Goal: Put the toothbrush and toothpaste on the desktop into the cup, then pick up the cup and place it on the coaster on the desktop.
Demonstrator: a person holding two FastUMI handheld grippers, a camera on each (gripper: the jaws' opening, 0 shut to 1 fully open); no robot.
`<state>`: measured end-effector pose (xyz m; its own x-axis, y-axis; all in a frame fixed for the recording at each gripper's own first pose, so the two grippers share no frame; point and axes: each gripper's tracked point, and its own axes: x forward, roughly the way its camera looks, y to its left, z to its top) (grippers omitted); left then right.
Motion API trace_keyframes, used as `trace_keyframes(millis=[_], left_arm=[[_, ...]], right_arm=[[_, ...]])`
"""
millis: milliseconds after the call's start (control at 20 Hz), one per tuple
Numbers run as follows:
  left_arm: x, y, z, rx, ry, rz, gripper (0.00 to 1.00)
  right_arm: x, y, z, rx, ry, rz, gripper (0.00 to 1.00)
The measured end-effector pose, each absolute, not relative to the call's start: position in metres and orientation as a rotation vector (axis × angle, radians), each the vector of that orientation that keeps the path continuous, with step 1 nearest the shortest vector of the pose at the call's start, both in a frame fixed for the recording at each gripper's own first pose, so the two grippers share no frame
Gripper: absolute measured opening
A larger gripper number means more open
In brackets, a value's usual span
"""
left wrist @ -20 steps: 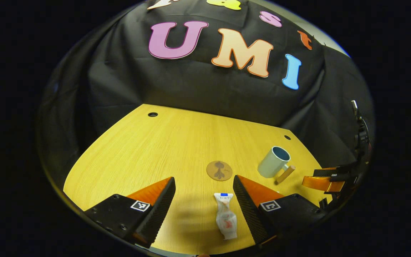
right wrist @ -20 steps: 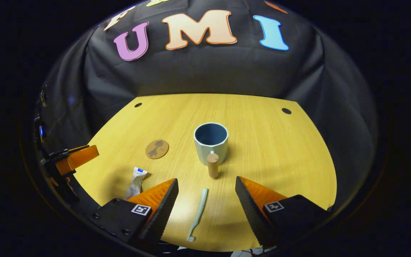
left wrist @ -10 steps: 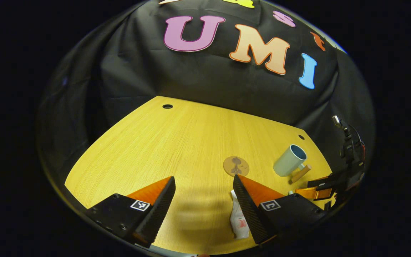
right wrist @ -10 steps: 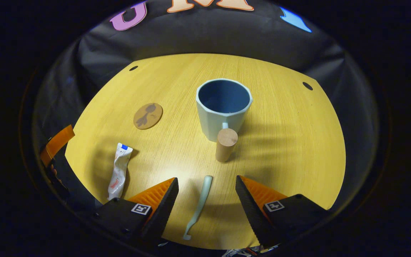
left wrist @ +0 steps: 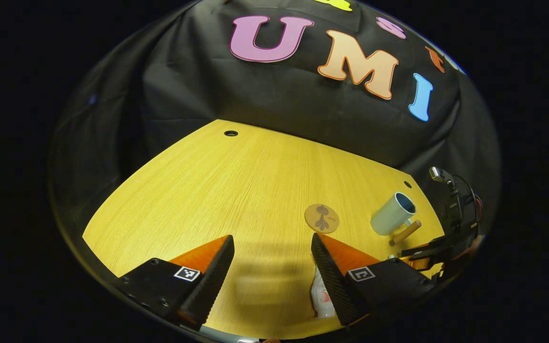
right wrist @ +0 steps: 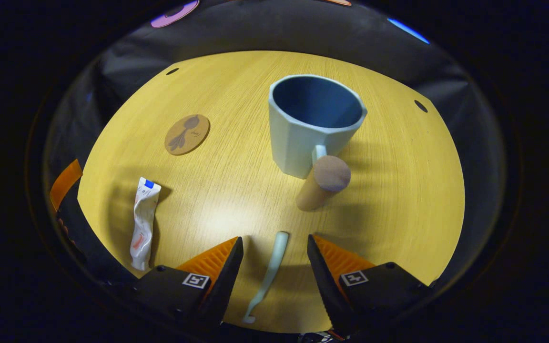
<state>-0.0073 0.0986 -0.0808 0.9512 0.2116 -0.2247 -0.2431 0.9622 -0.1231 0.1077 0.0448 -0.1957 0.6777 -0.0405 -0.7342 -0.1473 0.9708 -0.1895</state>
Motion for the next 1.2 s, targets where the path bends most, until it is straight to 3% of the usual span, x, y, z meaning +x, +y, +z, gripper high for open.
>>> trace_keyframes(millis=[50,100,150,350,450,500,700,850,900,1200], left_arm=[[-0.007,0.099,-0.082,-0.145,0.212,0.232,0.96],[-0.006,0.101,-0.082,-0.137,0.215,0.231,0.96],[-0.005,0.102,-0.082,-0.135,0.218,0.231,0.96],[-0.002,0.103,-0.083,-0.128,0.221,0.228,0.96],[-0.001,0.103,-0.085,-0.125,0.228,0.221,0.96],[-0.001,0.103,-0.085,-0.126,0.229,0.222,0.96],[0.001,0.101,-0.086,-0.126,0.23,0.216,0.96],[0.003,0.099,-0.087,-0.125,0.238,0.206,0.96],[0.003,0.099,-0.088,-0.124,0.243,0.207,0.96],[0.006,0.092,-0.091,-0.121,0.26,0.192,0.96]], right_arm=[[0.109,0.046,-0.196,-0.238,0.828,0.06,0.83],[0.109,0.047,-0.197,-0.228,0.836,0.059,0.67],[0.11,0.046,-0.199,-0.226,0.844,0.056,0.62],[0.109,0.042,-0.204,-0.23,0.872,0.036,0.61],[0.107,0.043,-0.207,-0.214,0.897,0.031,0.46],[0.108,0.043,-0.206,-0.216,0.896,0.032,0.43],[0.108,0.041,-0.207,-0.197,0.915,0.02,0.43],[0.108,0.039,-0.208,-0.177,0.932,0.014,0.14],[0.107,0.034,-0.206,-0.192,0.943,-0.002,0.19],[0.108,0.035,-0.206,-0.199,0.944,0.01,0.11]])
